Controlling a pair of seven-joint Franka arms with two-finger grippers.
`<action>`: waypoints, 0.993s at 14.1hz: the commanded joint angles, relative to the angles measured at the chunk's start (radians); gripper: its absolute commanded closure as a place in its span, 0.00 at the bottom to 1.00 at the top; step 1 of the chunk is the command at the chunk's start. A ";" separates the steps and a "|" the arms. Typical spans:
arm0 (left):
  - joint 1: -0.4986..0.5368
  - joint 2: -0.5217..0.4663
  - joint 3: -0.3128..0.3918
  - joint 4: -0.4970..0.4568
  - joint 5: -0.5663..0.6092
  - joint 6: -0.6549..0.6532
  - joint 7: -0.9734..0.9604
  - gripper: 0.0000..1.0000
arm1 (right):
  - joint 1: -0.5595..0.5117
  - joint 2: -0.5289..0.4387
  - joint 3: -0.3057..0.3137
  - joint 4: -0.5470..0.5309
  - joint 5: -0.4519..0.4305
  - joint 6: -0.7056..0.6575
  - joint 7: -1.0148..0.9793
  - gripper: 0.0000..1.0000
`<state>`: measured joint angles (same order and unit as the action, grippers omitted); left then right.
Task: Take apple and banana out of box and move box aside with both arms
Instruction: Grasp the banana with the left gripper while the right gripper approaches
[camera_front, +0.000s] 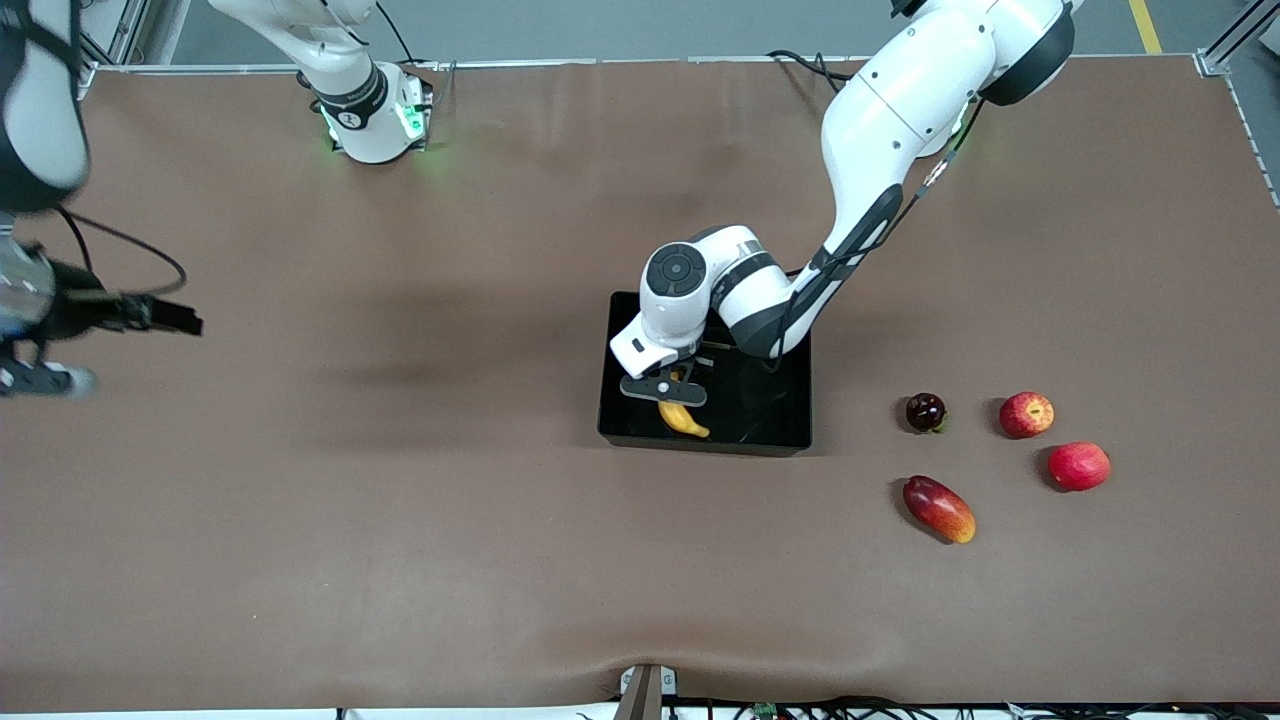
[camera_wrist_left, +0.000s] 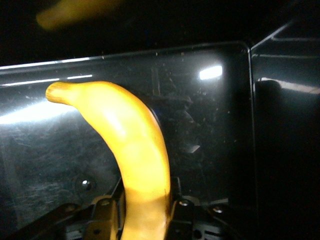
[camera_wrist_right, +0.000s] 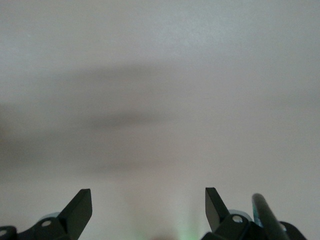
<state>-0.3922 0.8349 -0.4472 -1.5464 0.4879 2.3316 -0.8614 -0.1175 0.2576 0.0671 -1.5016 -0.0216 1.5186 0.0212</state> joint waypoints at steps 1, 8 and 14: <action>0.004 -0.028 0.001 0.005 0.006 -0.034 -0.019 1.00 | -0.022 0.000 0.016 0.027 -0.021 -0.021 -0.001 0.00; 0.050 -0.077 -0.014 0.132 -0.002 -0.230 -0.007 1.00 | -0.027 0.031 0.019 0.018 0.064 -0.023 0.000 0.00; 0.166 -0.209 -0.013 0.140 -0.110 -0.294 0.122 1.00 | 0.008 0.038 0.019 0.017 0.232 -0.017 0.123 0.00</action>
<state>-0.2804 0.6820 -0.4551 -1.3892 0.4176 2.0674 -0.8016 -0.1221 0.2974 0.0750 -1.4923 0.1684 1.5070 0.0680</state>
